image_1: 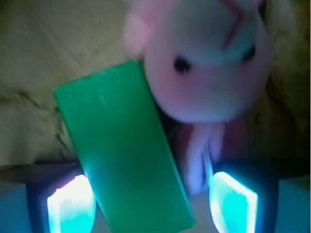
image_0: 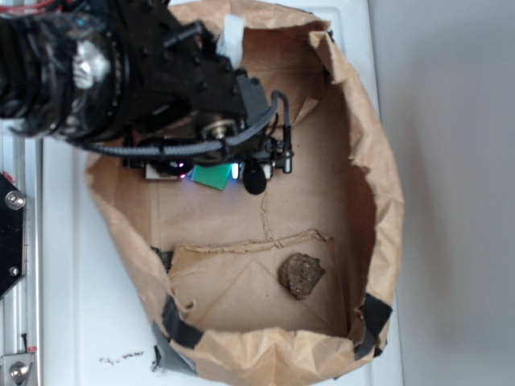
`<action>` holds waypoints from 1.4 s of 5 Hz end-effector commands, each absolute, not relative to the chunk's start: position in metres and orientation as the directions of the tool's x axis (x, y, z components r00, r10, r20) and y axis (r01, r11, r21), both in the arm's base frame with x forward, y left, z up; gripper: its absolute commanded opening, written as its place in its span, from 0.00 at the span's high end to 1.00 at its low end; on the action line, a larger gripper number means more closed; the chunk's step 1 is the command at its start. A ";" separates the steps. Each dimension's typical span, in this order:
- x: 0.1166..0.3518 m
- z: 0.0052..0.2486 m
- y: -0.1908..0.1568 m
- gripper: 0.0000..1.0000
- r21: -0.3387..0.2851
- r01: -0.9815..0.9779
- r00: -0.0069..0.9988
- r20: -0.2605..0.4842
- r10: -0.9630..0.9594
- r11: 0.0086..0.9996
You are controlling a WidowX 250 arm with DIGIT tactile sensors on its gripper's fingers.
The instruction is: Grab the green block.
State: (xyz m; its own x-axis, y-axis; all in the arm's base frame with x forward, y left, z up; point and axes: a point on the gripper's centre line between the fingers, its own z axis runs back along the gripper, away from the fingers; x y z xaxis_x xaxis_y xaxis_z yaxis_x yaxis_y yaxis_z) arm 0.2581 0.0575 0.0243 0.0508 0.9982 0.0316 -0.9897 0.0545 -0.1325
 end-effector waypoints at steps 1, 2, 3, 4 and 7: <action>0.265 0.036 0.060 0.00 -0.217 -0.972 0.076 0.072 0.994 0.090; 0.263 0.030 0.053 0.00 -0.199 -0.974 0.091 0.089 0.992 0.108; 0.255 0.029 0.051 1.00 -0.214 -0.962 0.155 0.080 0.985 0.169; 0.253 0.032 0.054 1.00 -0.223 -0.957 0.172 0.079 0.982 0.186; 0.228 0.029 0.040 1.00 -0.219 -0.808 0.500 0.236 0.833 0.547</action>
